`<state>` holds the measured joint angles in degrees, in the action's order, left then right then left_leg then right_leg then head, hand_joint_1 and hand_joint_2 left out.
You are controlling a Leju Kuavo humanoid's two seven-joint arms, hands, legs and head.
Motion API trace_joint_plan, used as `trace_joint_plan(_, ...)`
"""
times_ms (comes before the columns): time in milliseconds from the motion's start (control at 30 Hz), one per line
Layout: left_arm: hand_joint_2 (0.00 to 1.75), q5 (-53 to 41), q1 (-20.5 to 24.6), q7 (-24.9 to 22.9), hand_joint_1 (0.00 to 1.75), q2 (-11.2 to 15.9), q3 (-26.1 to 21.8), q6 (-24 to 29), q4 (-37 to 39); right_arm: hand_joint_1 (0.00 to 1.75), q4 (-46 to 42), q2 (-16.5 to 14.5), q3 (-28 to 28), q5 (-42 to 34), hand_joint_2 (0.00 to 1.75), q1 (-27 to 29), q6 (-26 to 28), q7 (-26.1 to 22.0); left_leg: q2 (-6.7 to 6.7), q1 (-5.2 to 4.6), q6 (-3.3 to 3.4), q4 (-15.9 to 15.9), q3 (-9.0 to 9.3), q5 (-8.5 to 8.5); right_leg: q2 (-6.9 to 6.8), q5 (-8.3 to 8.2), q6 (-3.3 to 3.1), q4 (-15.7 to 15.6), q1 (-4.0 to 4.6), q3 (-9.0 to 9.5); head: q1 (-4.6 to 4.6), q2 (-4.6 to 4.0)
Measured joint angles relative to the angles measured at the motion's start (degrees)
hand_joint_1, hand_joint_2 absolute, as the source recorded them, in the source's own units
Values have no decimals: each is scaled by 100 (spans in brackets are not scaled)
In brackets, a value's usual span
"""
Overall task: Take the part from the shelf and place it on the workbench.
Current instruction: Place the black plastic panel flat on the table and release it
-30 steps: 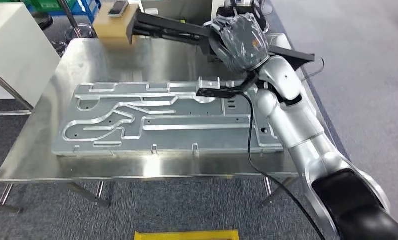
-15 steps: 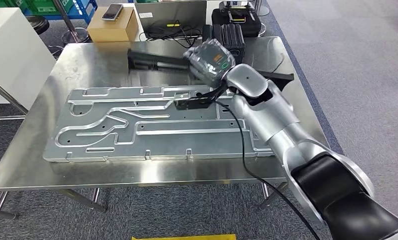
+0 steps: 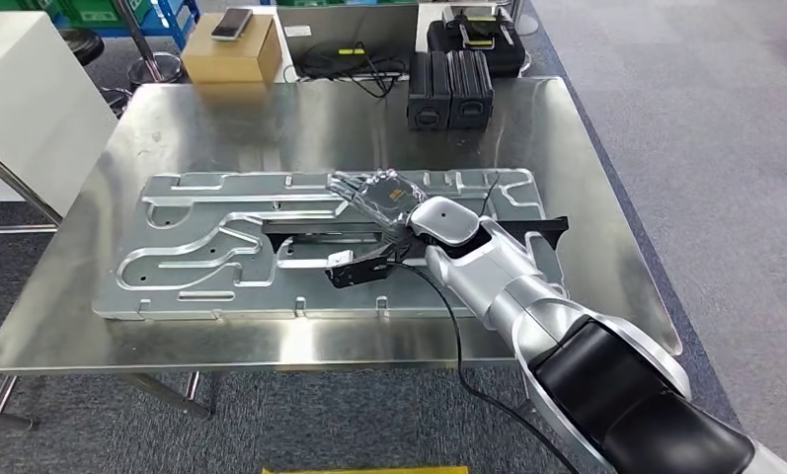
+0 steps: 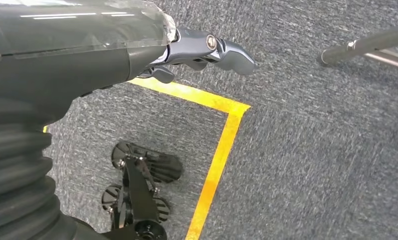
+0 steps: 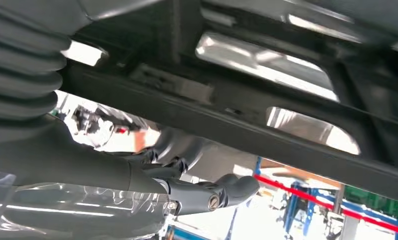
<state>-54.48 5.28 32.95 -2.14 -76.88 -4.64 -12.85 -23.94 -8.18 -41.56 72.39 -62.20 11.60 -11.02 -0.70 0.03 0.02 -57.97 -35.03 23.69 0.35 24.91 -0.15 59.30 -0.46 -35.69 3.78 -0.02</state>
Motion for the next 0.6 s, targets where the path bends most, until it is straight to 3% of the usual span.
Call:
trace_joint_plan(100, 175, -36, -1, -4, 0, 1, 15, 8, 1, 0, 76, -15, 8, -89, 0, 4, 46, 20, 3, 17, -94, -21, -2, 24, 7, -21, -86, -43, 15, 14, 1, 0)
trace_joint_plan(167, 87, -68, -2, 1, 0, 1, 35, -11, 2, 0, 114, -16, 21, -131, 0, 2, 39, 42, 18, 38, -152, -316, -125, 225, -5, -49, -149, -87, -1, 37, 1, 0)
trace_joint_plan(233, 0, -113, 2, 10, 0, -1, 68, -46, 2, 0, 156, -14, 35, -163, 0, 17, 20, 57, 30, 59, -201, -1032, -437, 604, -14, -56, -179, -98, 5, 44, 2, 0)
trace_joint_plan(300, 0, -154, 4, 12, 0, -1, 112, -63, 2, 0, 204, -2, 55, -209, 0, 62, 21, 59, 31, 70, -229, -1625, -702, 805, -17, -53, -183, -93, 14, 43, 1, 0)
trace_joint_plan(333, 0, -170, 7, 5, 0, -1, 130, -61, 2, 0, 226, 7, 75, -254, 0, 88, 34, 54, 32, 74, -234, -1628, -700, 745, -16, -50, -181, -89, 15, 44, 2, 0)
trace_joint_plan(400, 0, -201, 21, -24, 0, -2, 154, -37, 2, 0, 250, 22, 162, -481, 0, 122, 76, -47, 36, 84, -226, -979, -381, 371, -9, -38, -164, -74, 13, 50, 2, 0)
trace_joint_plan(467, 0, -223, 41, -61, 0, -2, 178, -4, 2, 0, 239, 33, 368, -1008, 0, 124, 80, -366, 36, 70, -183, -255, -15, 122, 0, -27, -123, -57, 27, 47, 2, 0)
trace_joint_plan(500, 0, -231, 48, -75, 0, -2, 190, 8, 2, 0, 213, 38, 520, -1366, 0, 124, 32, -598, 33, 56, -150, -83, 66, 91, 3, -27, -97, -54, 33, 41, 1, 0)
trace_joint_plan(600, 0, -238, 47, -97, 0, -1, 233, 18, 2, 0, 13, 64, 1095, -2540, 0, 122, -409, -1352, 30, 34, -33, 1, 84, 75, 2, -29, 0, -62, 23, 30, 1, 0)
